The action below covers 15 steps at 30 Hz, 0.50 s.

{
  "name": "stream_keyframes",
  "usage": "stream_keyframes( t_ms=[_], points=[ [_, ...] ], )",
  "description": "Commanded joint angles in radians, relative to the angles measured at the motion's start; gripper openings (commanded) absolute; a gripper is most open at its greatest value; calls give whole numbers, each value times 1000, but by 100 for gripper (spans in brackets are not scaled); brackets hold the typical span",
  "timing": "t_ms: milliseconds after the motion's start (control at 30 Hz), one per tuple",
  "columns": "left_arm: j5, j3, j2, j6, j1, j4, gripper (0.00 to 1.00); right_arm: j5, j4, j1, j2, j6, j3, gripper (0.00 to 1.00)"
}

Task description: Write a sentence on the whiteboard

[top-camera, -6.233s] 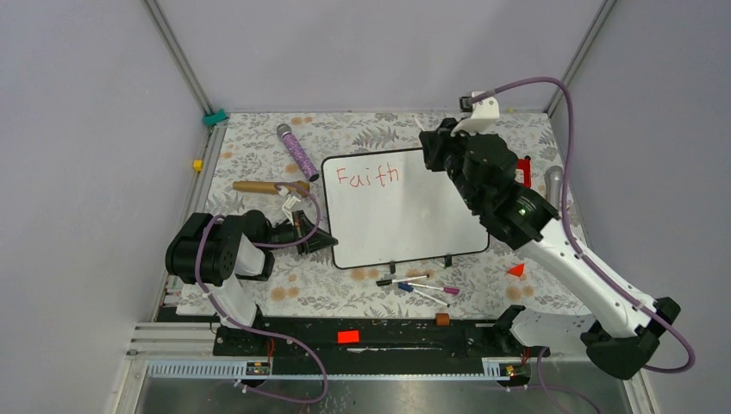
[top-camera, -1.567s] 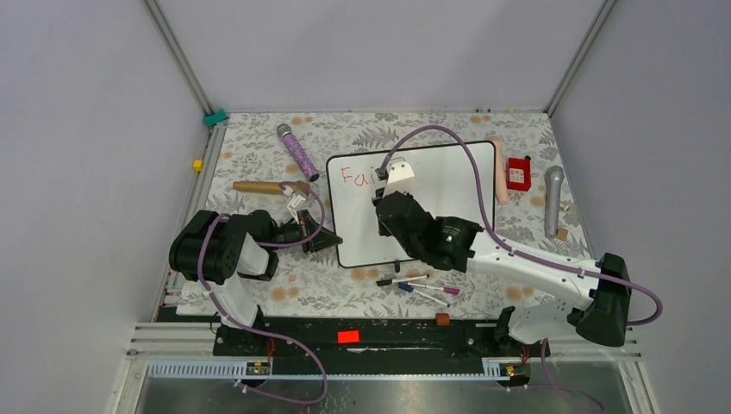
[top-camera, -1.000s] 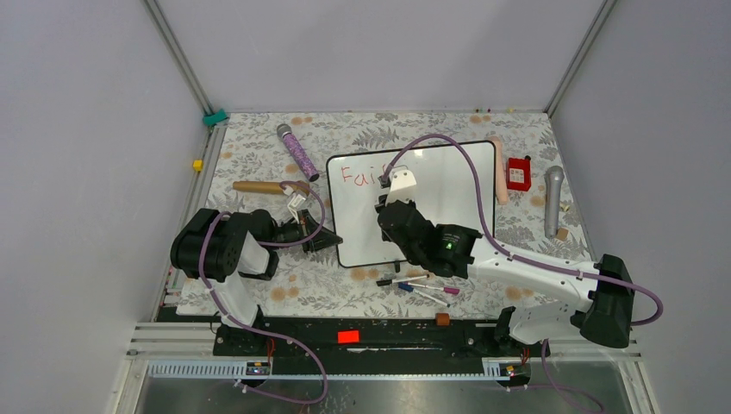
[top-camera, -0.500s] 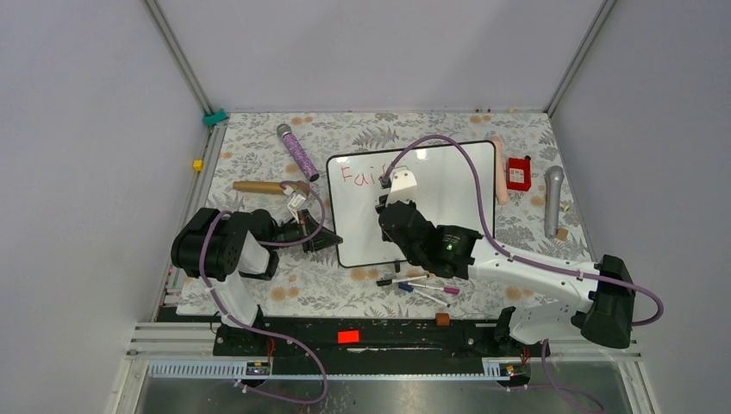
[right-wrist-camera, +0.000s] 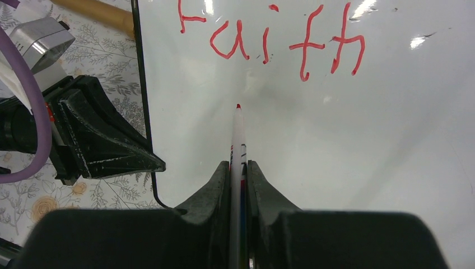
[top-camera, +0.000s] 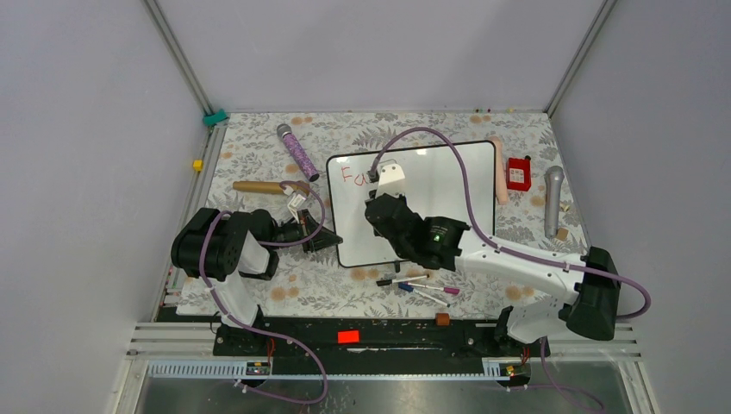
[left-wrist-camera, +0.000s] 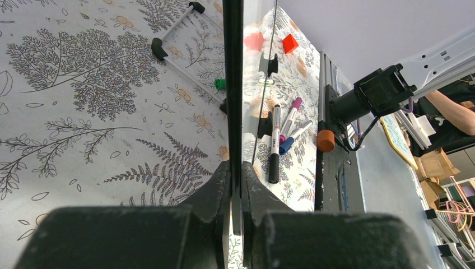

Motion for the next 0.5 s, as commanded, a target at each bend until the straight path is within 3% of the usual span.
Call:
stream_keyframes(
  t_ms=[0, 467],
  points=[
    [24, 19, 6, 16, -5, 68, 0, 62, -76, 8, 47, 5, 107, 0],
    [31, 26, 12, 2, -4, 68, 0, 54, -147, -22, 98, 50, 157, 0]
  ],
)
